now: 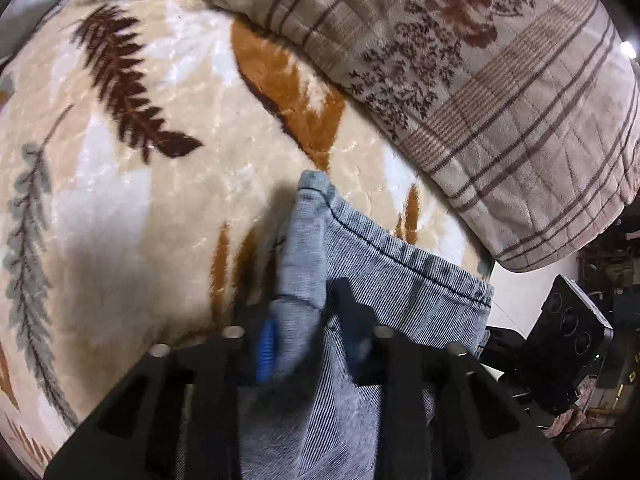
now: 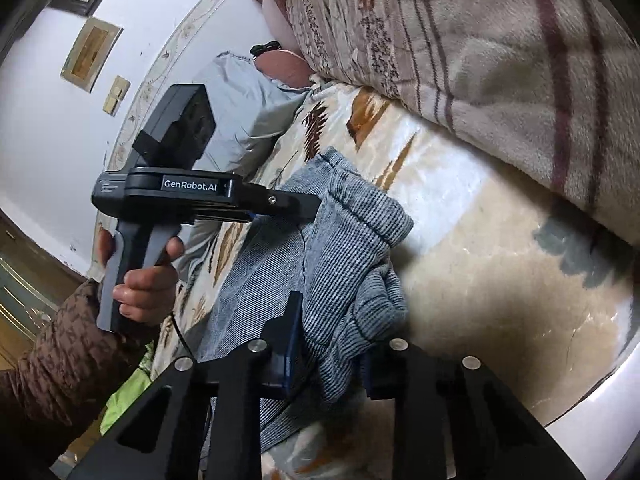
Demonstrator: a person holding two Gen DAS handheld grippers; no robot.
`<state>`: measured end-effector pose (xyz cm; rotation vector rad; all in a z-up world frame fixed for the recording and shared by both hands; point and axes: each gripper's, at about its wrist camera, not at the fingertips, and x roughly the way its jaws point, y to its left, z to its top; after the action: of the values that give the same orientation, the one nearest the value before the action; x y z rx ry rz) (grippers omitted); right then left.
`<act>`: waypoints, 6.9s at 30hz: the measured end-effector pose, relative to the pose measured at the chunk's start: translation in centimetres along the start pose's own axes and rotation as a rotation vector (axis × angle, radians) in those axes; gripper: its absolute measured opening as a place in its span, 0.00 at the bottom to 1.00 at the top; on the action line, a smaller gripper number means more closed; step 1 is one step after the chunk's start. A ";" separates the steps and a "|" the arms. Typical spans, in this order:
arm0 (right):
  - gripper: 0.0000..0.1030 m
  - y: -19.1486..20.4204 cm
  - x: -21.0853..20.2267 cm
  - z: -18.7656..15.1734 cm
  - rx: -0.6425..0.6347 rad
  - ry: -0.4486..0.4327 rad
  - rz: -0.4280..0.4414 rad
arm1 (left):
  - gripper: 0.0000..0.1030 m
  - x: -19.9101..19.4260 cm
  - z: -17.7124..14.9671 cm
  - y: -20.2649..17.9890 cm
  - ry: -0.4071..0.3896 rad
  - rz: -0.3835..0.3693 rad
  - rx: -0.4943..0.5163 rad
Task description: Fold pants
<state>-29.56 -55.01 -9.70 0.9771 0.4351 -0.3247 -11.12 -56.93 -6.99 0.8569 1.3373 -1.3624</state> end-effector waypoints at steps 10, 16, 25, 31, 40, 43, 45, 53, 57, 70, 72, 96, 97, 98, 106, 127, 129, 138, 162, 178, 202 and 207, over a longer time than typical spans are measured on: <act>0.20 2.8 -1.5 -0.3 -0.127 -0.020 -0.053 | 0.11 -3.4 -3.6 -4.3 -0.118 0.103 0.048; 0.19 5.2 -2.2 -0.4 -0.211 -0.037 -0.068 | 0.11 -6.6 -4.8 -3.9 -0.158 0.132 0.030; 0.19 8.5 -3.1 -1.3 -0.310 -0.045 -0.059 | 0.11 -11.2 -6.4 0.3 -0.207 0.178 -0.025; 0.16 10.1 -3.1 -1.9 -0.345 -0.034 -0.057 | 0.11 -12.5 -8.4 0.6 -0.236 0.183 -0.049; 0.14 13.0 -2.3 -3.3 -0.427 0.001 -0.041 | 0.11 -14.3 -12.1 1.7 -0.280 0.188 -0.108; 0.14 14.4 -1.9 -4.3 -0.466 0.023 -0.031 | 0.11 -14.7 -13.6 2.5 -0.286 0.191 -0.136; 0.14 15.6 -1.5 -5.1 -0.500 0.041 -0.027 | 0.11 -15.0 -14.6 3.2 -0.290 0.191 -0.157; 0.14 19.3 0.5 -8.2 -0.594 0.123 -0.008 | 0.11 -15.7 -18.4 5.7 -0.311 0.172 -0.237; 0.14 20.5 1.5 -9.5 -0.626 0.165 -0.003 | 0.11 -15.6 -20.4 7.1 -0.317 0.158 -0.280; 0.15 22.9 5.7 -13.9 -0.712 0.320 -0.001 | 0.11 -14.1 -26.0 11.9 -0.291 0.145 -0.396; 0.17 23.0 6.4 -14.5 -0.721 0.345 -0.005 | 0.11 -13.6 -26.8 12.6 -0.283 0.151 -0.413; 0.53 23.1 3.6 -11.1 -0.713 0.377 0.072 | 0.44 -16.2 -34.8 16.0 -0.400 0.039 -0.657; 0.53 22.1 3.9 -9.5 -0.664 0.356 0.044 | 0.56 -16.2 -34.3 15.8 -0.409 0.035 -0.661; 0.53 20.8 4.5 -7.8 -0.602 0.341 0.013 | 0.61 -16.1 -33.7 15.6 -0.413 0.033 -0.666; 0.55 14.2 11.5 -2.4 -0.278 0.399 0.028 | 0.61 -12.3 -30.0 17.2 -0.348 -0.125 -0.808; 0.25 15.4 18.2 -1.6 -0.512 0.413 -0.089 | 0.25 -10.0 -30.4 15.2 -0.290 0.049 -0.749; 0.28 14.7 16.5 -0.3 -0.411 0.401 -0.017 | 0.25 -10.9 -30.7 14.7 -0.312 0.030 -0.735; 0.30 11.9 13.5 -1.5 -0.257 0.481 0.105 | 0.44 -11.9 -30.9 13.5 -0.379 0.023 -0.718; 0.25 13.6 11.7 -4.4 -0.479 0.424 -0.090 | 0.45 -9.3 -31.6 9.5 -0.295 0.304 -0.657; 0.24 13.3 6.1 -7.7 -0.443 0.449 -0.016 | 0.51 -9.6 -35.4 8.2 -0.290 0.044 -0.760; 0.50 33.1 9.8 -21.5 -1.058 0.487 0.036 | 0.54 -19.0 -50.0 17.9 -0.463 0.004 -0.899; 0.58 38.1 12.2 -29.1 -1.250 0.549 0.076 | 0.60 -21.0 -56.2 23.6 -0.482 0.019 -1.000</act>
<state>-7.74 -11.17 -2.30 -0.1753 0.9337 0.3067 7.98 4.32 -1.02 -0.1340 1.3671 -0.6460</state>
